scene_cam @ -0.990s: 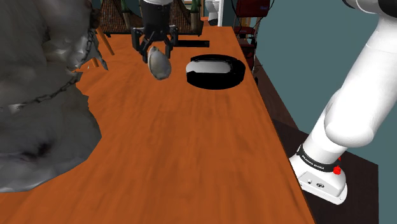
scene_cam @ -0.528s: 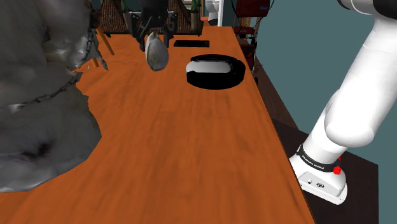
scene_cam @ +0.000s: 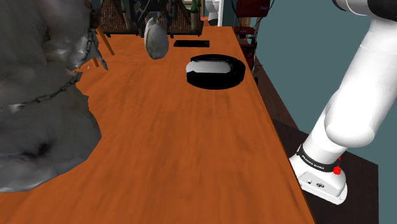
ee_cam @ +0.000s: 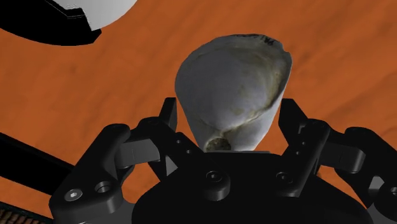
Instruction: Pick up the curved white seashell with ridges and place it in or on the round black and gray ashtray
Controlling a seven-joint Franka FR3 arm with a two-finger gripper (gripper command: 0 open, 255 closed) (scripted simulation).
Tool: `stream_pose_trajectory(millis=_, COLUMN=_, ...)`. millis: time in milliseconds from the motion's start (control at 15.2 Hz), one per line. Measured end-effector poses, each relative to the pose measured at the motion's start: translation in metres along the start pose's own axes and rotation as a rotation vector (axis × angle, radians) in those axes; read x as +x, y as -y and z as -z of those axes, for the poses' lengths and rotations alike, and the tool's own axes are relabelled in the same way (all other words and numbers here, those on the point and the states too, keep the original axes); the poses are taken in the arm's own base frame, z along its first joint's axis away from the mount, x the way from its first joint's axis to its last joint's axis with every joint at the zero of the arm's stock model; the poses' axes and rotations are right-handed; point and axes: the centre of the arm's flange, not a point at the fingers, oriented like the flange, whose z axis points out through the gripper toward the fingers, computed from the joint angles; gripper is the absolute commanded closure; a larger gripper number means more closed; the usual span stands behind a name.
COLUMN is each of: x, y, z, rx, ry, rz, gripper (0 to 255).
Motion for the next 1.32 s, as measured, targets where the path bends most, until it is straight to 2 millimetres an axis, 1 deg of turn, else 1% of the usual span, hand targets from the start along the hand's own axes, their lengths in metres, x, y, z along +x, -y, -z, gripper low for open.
stream_pose_trajectory(millis=132, x=-0.009, y=-0.019, z=0.009, rx=0.000, ry=0.000, rz=0.000, gripper=255)
stream_pose_trajectory(millis=264, x=-0.027, y=-0.037, z=0.016, rx=-0.001, ry=0.000, rz=0.000, gripper=255)
stream_pose_trajectory(millis=330, x=-0.031, y=-0.047, z=0.019, rx=-0.001, ry=-0.001, rz=0.001, gripper=255)
stream_pose_trajectory(millis=462, x=-0.045, y=-0.070, z=0.024, rx=-0.002, ry=0.000, rz=0.000, gripper=255)
stream_pose_trajectory(millis=594, x=-0.061, y=-0.087, z=0.031, rx=-0.002, ry=0.000, rz=0.000, gripper=255)
stream_pose_trajectory(millis=660, x=-0.066, y=-0.098, z=0.033, rx=-0.002, ry=-0.001, rz=0.000, gripper=255)
stream_pose_trajectory(millis=726, x=-0.076, y=-0.114, z=0.038, rx=-0.001, ry=0.001, rz=-0.001, gripper=255)
stream_pose_trajectory(millis=858, x=-0.089, y=-0.137, z=0.042, rx=-0.001, ry=0.000, rz=-0.001, gripper=255)
stream_pose_trajectory(millis=990, x=-0.096, y=-0.144, z=0.044, rx=0.000, ry=0.000, rz=0.000, gripper=255)
stream_pose_trajectory(millis=1320, x=-0.103, y=-0.148, z=0.022, rx=0.000, ry=0.000, rz=0.000, gripper=255)
